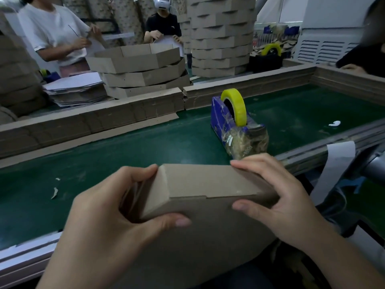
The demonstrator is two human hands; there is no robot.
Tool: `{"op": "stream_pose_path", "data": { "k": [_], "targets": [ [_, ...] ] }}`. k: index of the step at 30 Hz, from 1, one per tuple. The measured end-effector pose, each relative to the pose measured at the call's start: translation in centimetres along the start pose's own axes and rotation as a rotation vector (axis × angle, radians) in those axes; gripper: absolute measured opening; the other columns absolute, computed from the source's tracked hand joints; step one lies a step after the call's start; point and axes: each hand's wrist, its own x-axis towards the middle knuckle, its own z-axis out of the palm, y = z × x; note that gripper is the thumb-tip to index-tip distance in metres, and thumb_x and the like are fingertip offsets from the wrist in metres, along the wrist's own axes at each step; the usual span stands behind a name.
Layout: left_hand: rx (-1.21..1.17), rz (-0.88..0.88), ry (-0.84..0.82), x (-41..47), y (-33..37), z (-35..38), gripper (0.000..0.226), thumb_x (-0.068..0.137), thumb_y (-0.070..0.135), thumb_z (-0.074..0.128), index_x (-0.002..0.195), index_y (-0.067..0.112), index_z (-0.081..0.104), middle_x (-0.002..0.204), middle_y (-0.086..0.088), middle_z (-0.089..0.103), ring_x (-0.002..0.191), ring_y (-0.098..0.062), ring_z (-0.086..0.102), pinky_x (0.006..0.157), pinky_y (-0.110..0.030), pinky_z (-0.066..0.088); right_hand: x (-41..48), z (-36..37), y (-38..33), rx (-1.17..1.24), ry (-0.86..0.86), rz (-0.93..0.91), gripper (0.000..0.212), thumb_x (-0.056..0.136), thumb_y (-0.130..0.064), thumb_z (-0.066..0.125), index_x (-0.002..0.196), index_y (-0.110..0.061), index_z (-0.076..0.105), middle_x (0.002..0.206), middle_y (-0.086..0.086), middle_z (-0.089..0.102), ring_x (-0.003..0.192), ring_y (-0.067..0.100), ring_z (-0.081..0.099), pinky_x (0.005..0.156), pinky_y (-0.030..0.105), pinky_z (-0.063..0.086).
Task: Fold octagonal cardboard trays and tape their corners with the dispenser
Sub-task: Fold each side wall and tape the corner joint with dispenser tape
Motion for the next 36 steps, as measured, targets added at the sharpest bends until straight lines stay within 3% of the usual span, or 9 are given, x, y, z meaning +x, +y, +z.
{"op": "stream_pose_path", "data": {
  "k": [2,8,10,13,16,19,24,28,36],
  "targets": [
    [0.024,0.003,-0.026,0.4,0.2,0.7,0.073,0.04,0.078,0.065,0.101,0.038,0.067,0.087,0.027,0.067,0.086,0.008,0.061,0.07,-0.009,0.046,-0.6,0.0,0.7,0.044,0.019,0.043,0.061,0.079,-0.067,0.059,0.123,-0.025,0.061,0.12,-0.017,0.055,0.122,0.01,0.051,0.102,0.026,0.039],
    [0.094,0.155,-0.103,1.1,0.9,2.1,0.064,0.066,0.075,0.057,0.124,0.05,0.053,0.109,0.025,0.062,0.094,-0.006,0.065,0.067,-0.04,0.056,0.2,-2.2,1.9,0.054,-0.03,0.088,0.053,0.082,-0.069,0.055,0.116,-0.029,0.064,0.115,-0.019,0.059,0.118,0.008,0.054,0.096,0.019,0.041],
    [0.108,0.17,-0.116,1.4,1.1,2.3,0.06,0.069,0.075,0.055,0.123,0.051,0.054,0.109,0.024,0.06,0.092,-0.007,0.064,0.061,-0.041,0.055,2.2,-3.3,2.6,0.11,0.116,0.079,0.039,0.091,-0.056,0.05,0.107,-0.025,0.068,0.103,-0.017,0.062,0.102,0.004,0.058,0.087,0.017,0.044],
    [0.098,0.189,-0.134,1.7,1.4,2.7,0.059,0.07,0.074,0.055,0.123,0.048,0.055,0.107,0.023,0.061,0.09,-0.008,0.065,0.06,-0.041,0.055,6.9,-4.6,4.3,0.027,0.317,0.356,0.021,0.095,-0.04,0.052,0.094,-0.029,0.069,0.092,-0.014,0.06,0.081,0.0,0.054,0.078,0.025,0.043],
    [0.114,0.204,-0.143,1.6,1.6,2.8,0.058,0.07,0.073,0.055,0.122,0.047,0.058,0.106,0.022,0.061,0.089,-0.008,0.065,0.061,-0.039,0.055,10.4,-4.7,6.3,-0.035,0.128,0.679,0.029,0.096,-0.044,0.051,0.086,-0.026,0.071,0.091,-0.01,0.06,0.071,0.007,0.048,0.067,0.03,0.038],
    [0.148,0.192,-0.143,1.5,1.5,2.7,0.056,0.07,0.073,0.054,0.12,0.047,0.059,0.105,0.024,0.061,0.085,-0.008,0.065,0.058,-0.036,0.055,11.6,-4.5,6.6,0.045,0.007,0.817,0.033,0.088,-0.049,0.06,0.079,-0.02,0.075,0.076,-0.005,0.058,0.06,0.012,0.039,0.054,0.027,0.029],
    [0.166,0.183,-0.129,1.6,1.2,2.7,0.056,0.07,0.074,0.053,0.119,0.048,0.059,0.104,0.023,0.061,0.084,-0.007,0.064,0.057,-0.031,0.053,12.1,-4.4,6.4,0.4,0.179,0.855,0.014,0.079,-0.023,0.075,0.073,-0.012,0.076,0.071,0.001,0.06,0.043,0.005,0.027,0.036,0.017,0.021],
    [0.164,0.19,-0.119,1.6,1.1,2.8,0.056,0.071,0.074,0.053,0.12,0.048,0.059,0.103,0.022,0.061,0.083,-0.009,0.065,0.058,-0.034,0.054,11.9,-3.5,5.6,0.501,0.326,0.9,0.016,0.081,-0.022,0.073,0.068,-0.015,0.074,0.044,-0.016,0.052,0.052,0.004,0.035,0.046,0.016,0.039],
    [0.145,0.204,-0.114,1.7,0.7,2.9,0.058,0.071,0.073,0.054,0.124,0.047,0.055,0.105,0.023,0.061,0.083,-0.011,0.065,0.059,-0.038,0.054,10.0,-1.7,5.2,0.673,0.551,0.684,0.021,0.084,-0.009,0.065,0.063,-0.011,0.065,0.047,-0.013,0.054,0.041,-0.002,0.047,0.067,0.024,0.041]
  ]
}}
